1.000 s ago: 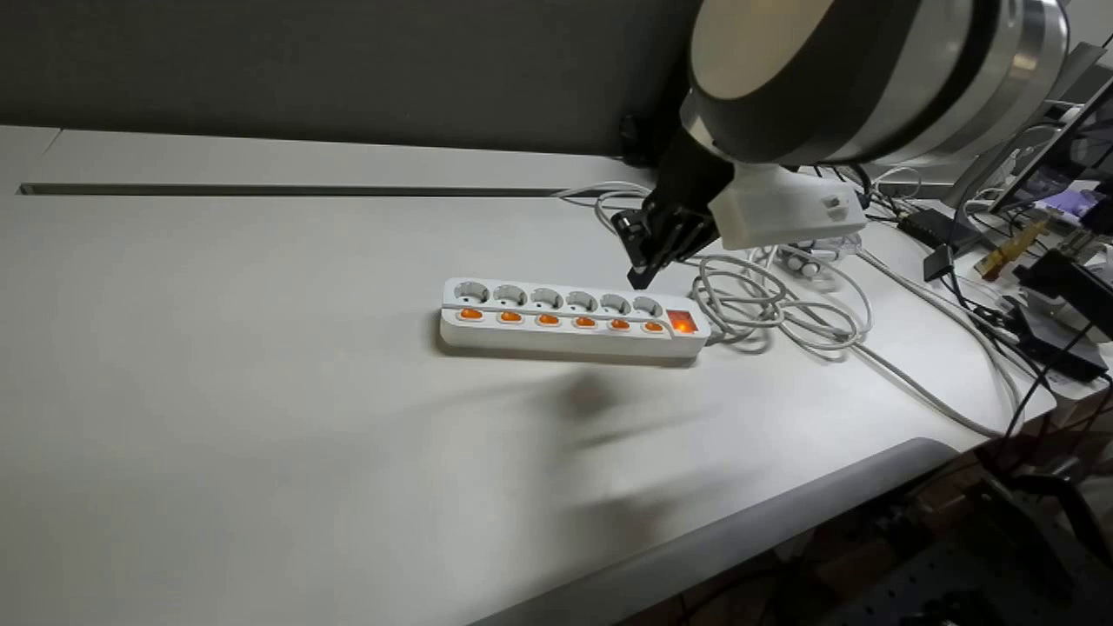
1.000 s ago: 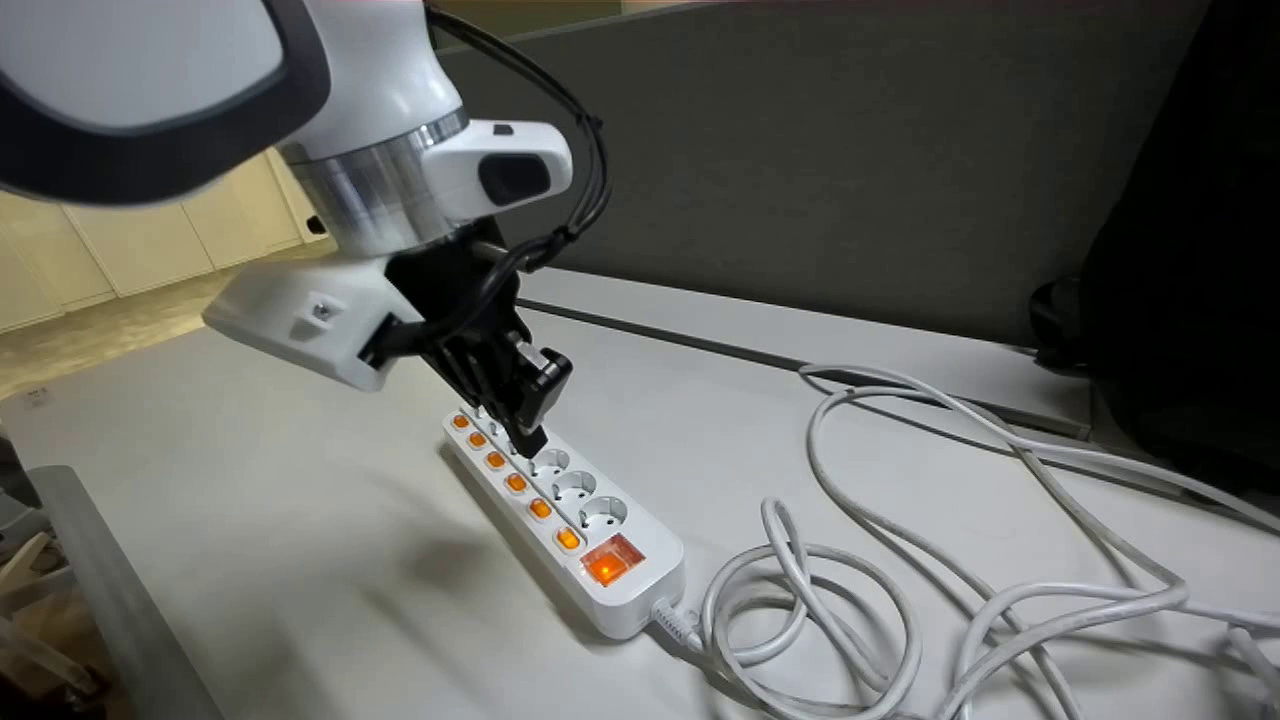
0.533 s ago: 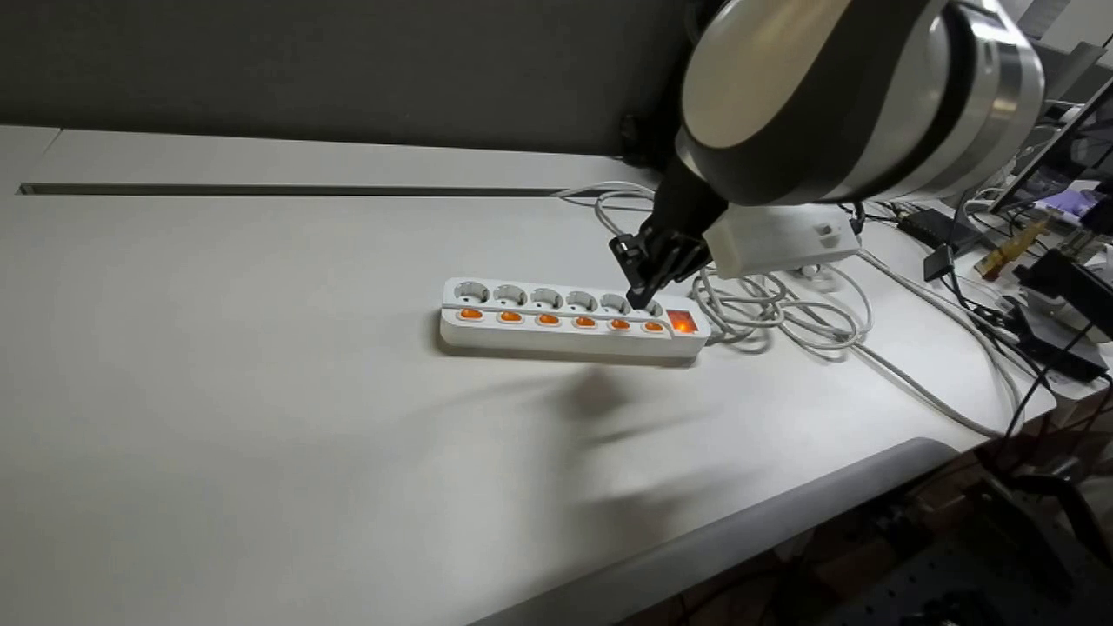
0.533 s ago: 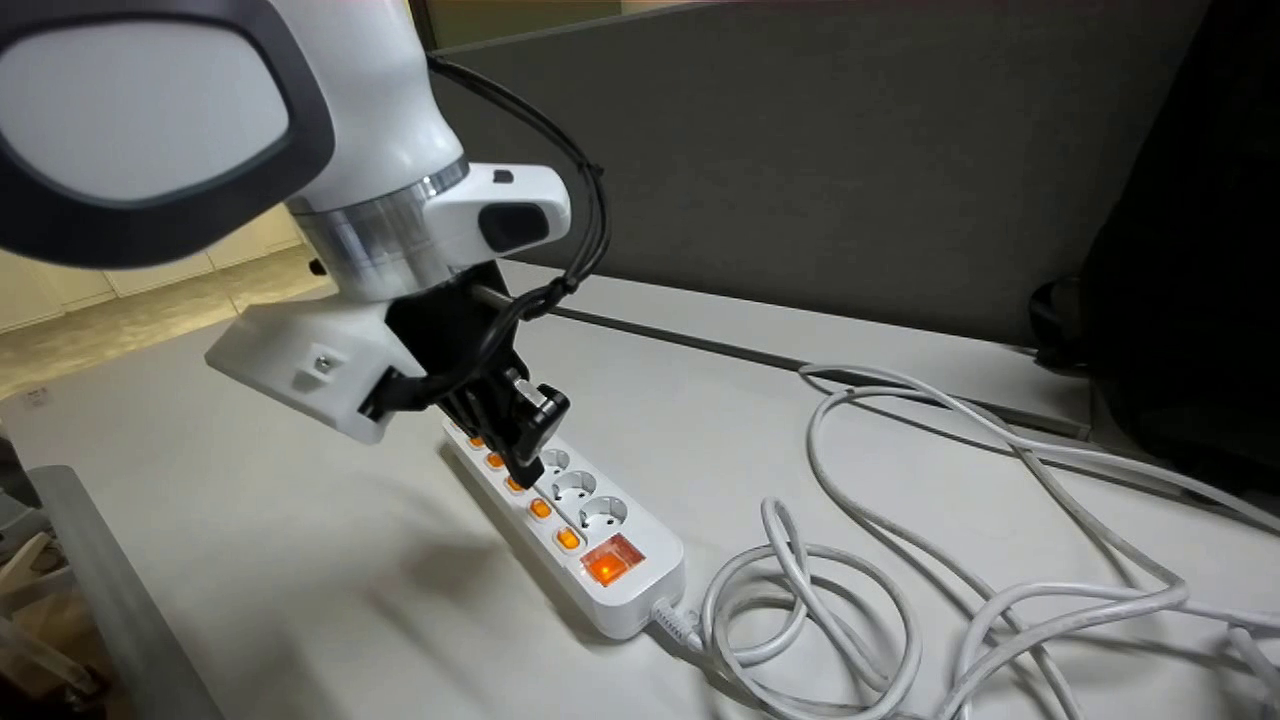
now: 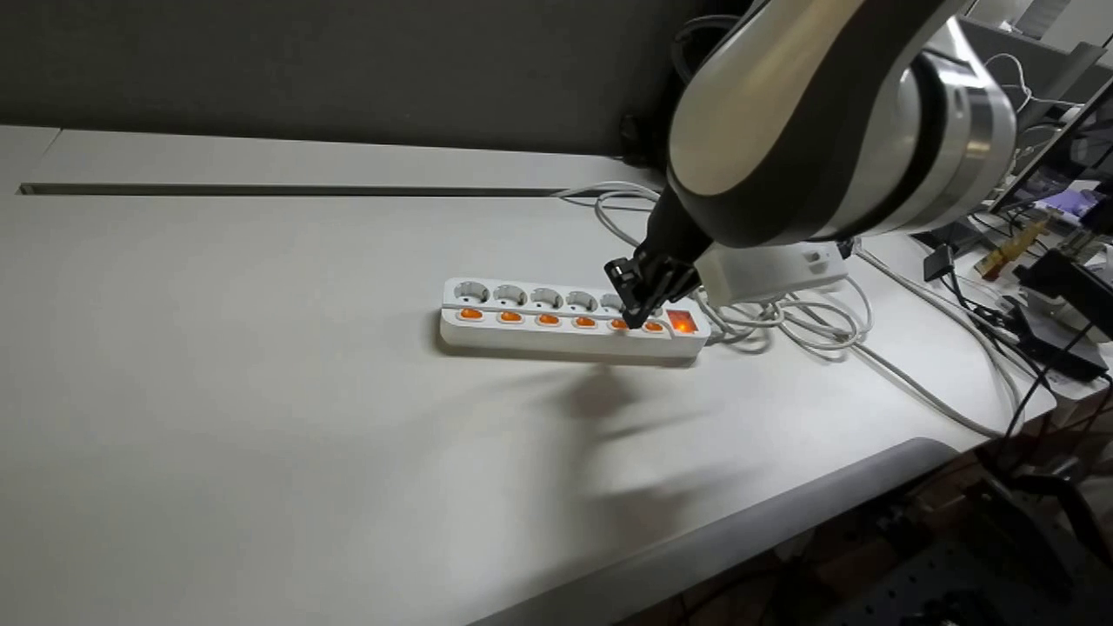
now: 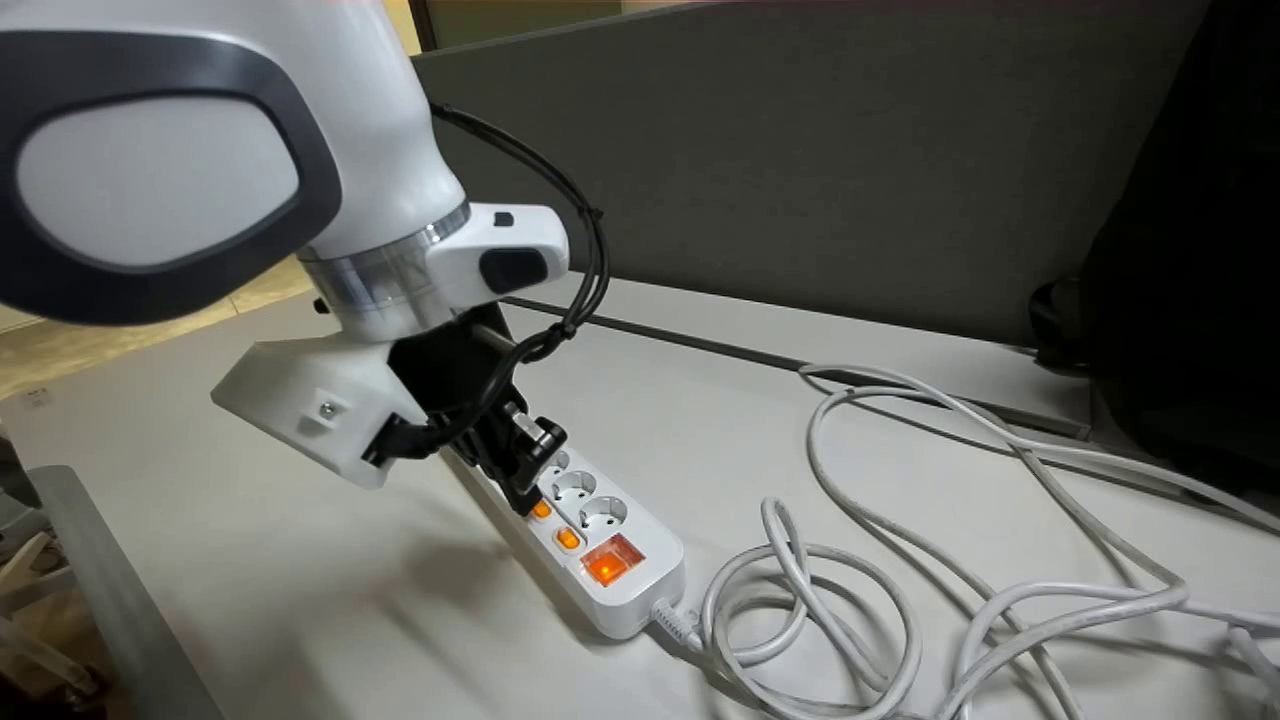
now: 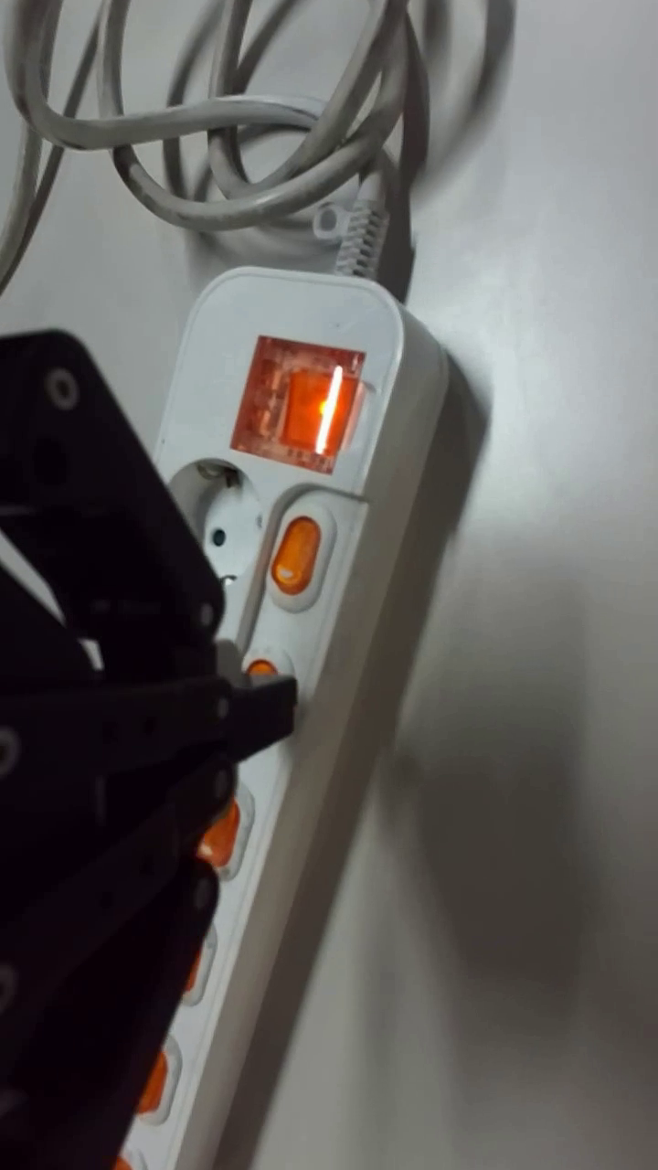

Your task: Turn on the third switch from the right on the extension cord

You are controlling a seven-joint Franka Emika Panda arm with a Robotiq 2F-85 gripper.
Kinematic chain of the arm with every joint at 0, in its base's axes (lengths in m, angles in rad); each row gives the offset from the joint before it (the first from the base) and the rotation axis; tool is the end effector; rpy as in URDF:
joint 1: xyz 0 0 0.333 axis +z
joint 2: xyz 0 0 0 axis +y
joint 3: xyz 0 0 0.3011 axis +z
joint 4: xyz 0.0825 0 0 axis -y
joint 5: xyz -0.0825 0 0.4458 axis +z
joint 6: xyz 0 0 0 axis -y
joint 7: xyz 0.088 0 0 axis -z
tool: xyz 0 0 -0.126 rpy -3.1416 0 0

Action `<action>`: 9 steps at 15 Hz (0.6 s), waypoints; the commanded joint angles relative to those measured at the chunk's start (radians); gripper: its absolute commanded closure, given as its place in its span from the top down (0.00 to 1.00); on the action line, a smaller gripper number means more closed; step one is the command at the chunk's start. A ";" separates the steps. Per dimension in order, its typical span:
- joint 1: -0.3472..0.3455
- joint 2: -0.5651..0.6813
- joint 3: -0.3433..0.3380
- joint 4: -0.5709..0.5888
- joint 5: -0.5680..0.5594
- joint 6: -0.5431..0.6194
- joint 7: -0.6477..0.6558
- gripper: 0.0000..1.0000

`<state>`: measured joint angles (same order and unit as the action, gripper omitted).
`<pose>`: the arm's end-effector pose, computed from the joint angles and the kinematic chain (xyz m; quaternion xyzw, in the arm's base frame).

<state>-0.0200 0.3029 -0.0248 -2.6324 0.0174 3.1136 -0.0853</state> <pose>0.4490 -0.0231 0.0680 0.9959 0.0124 0.0887 0.0084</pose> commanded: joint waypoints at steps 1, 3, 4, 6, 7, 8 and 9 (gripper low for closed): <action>0.016 0.029 -0.009 0.007 -0.008 0.022 0.038 0.00; 0.009 0.044 0.004 0.014 0.003 0.023 0.044 0.00; 0.001 0.050 0.015 0.020 0.010 0.017 0.049 0.00; -0.010 0.058 0.031 0.031 0.022 0.004 0.056 0.00; -0.018 0.061 0.043 0.036 0.029 -0.002 0.061 0.00; -0.028 0.059 0.058 0.043 0.040 -0.013 0.065 0.00; -0.033 0.059 0.069 0.048 0.047 -0.021 0.068 0.00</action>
<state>-0.0268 0.3514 0.0044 -2.6155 0.0448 3.1227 -0.0571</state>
